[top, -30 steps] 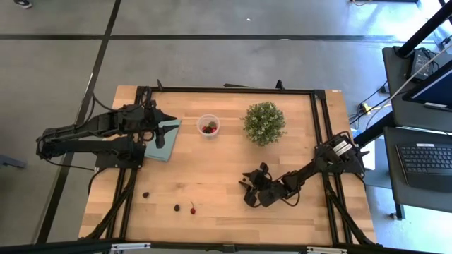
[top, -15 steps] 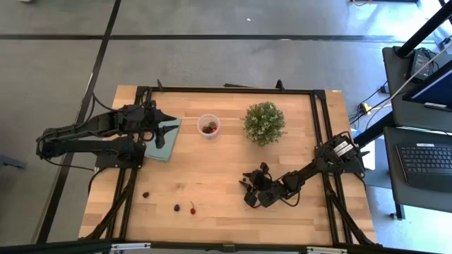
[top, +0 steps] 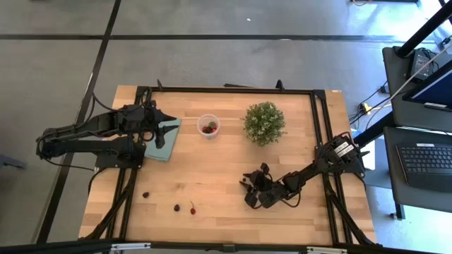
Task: Pick and placing Produce into tupperware
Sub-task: Put the blueberry into the transparent container
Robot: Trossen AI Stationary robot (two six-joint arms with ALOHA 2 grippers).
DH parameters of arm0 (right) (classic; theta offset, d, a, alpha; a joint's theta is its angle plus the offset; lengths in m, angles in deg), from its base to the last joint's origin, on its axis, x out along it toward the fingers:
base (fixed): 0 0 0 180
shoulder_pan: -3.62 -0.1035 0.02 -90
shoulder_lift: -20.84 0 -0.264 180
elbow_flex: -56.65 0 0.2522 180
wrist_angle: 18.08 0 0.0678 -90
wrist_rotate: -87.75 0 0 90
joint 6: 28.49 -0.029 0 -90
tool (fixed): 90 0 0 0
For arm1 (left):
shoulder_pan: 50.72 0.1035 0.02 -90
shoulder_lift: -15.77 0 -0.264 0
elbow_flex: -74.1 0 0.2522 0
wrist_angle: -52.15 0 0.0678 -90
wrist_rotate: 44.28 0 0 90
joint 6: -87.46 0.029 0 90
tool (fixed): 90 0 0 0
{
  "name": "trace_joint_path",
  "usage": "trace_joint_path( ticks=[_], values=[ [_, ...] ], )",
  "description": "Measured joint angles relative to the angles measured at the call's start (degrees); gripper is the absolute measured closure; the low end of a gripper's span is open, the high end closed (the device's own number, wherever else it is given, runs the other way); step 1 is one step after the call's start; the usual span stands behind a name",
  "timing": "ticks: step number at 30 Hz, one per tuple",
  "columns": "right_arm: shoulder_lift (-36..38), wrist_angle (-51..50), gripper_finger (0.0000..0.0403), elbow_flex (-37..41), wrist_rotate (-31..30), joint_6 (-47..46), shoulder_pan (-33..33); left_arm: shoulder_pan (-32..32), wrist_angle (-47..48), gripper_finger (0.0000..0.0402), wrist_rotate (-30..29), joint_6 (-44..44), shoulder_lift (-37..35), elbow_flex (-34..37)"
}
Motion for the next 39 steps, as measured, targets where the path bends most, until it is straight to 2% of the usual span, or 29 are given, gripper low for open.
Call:
trace_joint_path(
  ticks=[9, 19, 25, 30, 34, 39],
  values=[
    [0.02, -0.19, 0.0235, 0.02, -0.01, -0.15, 0.0, -0.01, 0.0, 0.0262, 0.0, 0.0, 0.01, 0.0],
    [0.07, -1.28, 0.031, 0.13, -1.02, -0.77, 0.0, 0.0, 0.0, 0.0262, 0.0, 0.01, 0.0, 0.0],
    [0.08, -1.93, 0.034, 0.11, -1.76, -7.5, 0.02, -0.01, 0.0, 0.0262, 0.0, 0.02, -0.02, 0.0],
    [1.48, -0.8, 0.0347, 0.25, -2.04, -12.02, 0.42, 0.01, 0.0, 0.0262, -0.01, 0.02, 0.01, 0.0],
    [5.9, -1.29, 0.0349, 0.44, 4.34, -9.98, 3.24, 0.01, -0.02, 0.0262, -0.02, 0.04, 0.01, 0.0],
    [13.47, -0.5, 0.035, -2.74, 11.47, 3.76, 10.64, 0.01, -0.04, 0.0262, -0.02, 0.04, -0.01, 0.0]
  ],
)
